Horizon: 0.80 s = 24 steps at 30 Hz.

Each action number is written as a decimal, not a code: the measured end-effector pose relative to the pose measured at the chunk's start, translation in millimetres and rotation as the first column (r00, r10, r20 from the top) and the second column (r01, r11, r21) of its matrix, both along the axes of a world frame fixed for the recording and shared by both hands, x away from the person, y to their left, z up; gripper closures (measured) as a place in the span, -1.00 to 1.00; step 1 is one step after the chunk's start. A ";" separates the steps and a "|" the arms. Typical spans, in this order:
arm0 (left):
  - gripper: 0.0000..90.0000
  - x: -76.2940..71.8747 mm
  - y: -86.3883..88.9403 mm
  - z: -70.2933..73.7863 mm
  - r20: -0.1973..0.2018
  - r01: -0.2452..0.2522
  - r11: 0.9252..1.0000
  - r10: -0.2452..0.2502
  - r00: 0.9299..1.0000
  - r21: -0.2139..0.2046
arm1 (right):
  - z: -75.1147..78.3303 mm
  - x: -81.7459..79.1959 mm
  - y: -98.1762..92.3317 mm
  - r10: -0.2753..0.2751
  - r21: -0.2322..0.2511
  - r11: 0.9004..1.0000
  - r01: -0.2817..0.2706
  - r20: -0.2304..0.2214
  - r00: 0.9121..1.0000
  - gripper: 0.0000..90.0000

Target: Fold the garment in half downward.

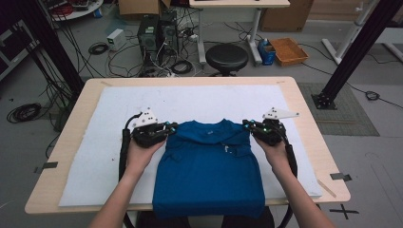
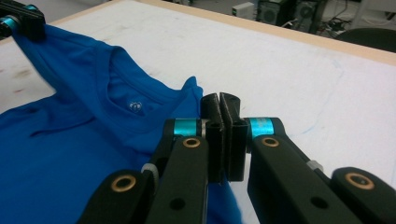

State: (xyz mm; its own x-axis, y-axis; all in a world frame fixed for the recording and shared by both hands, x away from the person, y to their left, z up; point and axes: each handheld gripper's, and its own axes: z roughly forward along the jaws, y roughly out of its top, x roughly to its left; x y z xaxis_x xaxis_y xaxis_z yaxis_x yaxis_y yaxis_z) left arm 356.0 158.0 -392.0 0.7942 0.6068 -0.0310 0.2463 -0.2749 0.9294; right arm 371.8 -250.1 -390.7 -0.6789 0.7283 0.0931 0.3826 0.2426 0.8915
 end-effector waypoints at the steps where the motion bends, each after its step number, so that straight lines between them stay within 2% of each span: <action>1: 0.90 -6.4 0.2 -0.6 0.005 0.016 1.000 -0.016 1.000 -0.001 | -0.1 -5.9 -1.2 0.008 0.001 1.000 -0.008 0.010 1.000 0.99; 4: 0.90 -25.4 1.1 -4.7 0.010 0.049 0.999 -0.049 0.999 0.000 | -0.5 -24.1 -4.5 0.032 0.006 0.999 -0.032 0.018 0.999 0.99; 8: 0.90 -45.4 4.2 -13.6 0.012 0.076 0.997 -0.077 0.997 0.024 | -5.5 -47.5 -8.1 0.056 -0.018 0.998 -0.055 0.016 0.998 0.99; 13: 0.90 -63.9 7.2 -28.6 -0.017 0.101 0.993 -0.100 0.995 0.065 | -13.8 -71.6 -13.6 0.074 -0.051 0.996 -0.075 -0.005 0.997 0.98; 15: 0.89 -66.7 7.7 -31.0 -0.024 0.107 0.992 -0.106 0.994 0.070 | -15.4 -75.2 -14.4 0.073 -0.068 0.995 -0.073 -0.001 0.997 0.98; 18: 0.86 -77.8 7.5 -36.1 -0.037 0.128 0.987 -0.125 0.991 0.096 | -21.7 -87.8 -15.9 0.083 -0.102 0.991 -0.086 -0.030 0.996 0.97; 20: 0.75 -82.6 5.3 -36.6 -0.032 0.133 0.983 -0.130 0.991 0.124 | -23.8 -92.4 -15.9 0.088 -0.114 0.989 -0.091 -0.032 0.996 0.92; 24: 0.45 -84.6 -2.4 -34.9 -0.046 0.129 0.983 -0.124 0.991 0.128 | -20.9 -97.6 -12.2 0.083 -0.108 0.990 -0.086 -0.029 0.996 0.73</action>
State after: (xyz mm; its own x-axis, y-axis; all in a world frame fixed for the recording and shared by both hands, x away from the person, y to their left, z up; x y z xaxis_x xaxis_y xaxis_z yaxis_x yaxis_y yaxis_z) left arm 271.4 155.6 -427.0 0.8648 0.5020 0.0102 0.2359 -0.4241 0.8743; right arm 274.1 -262.4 -411.5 -0.7369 0.6752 0.0335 0.3779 0.3702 0.8486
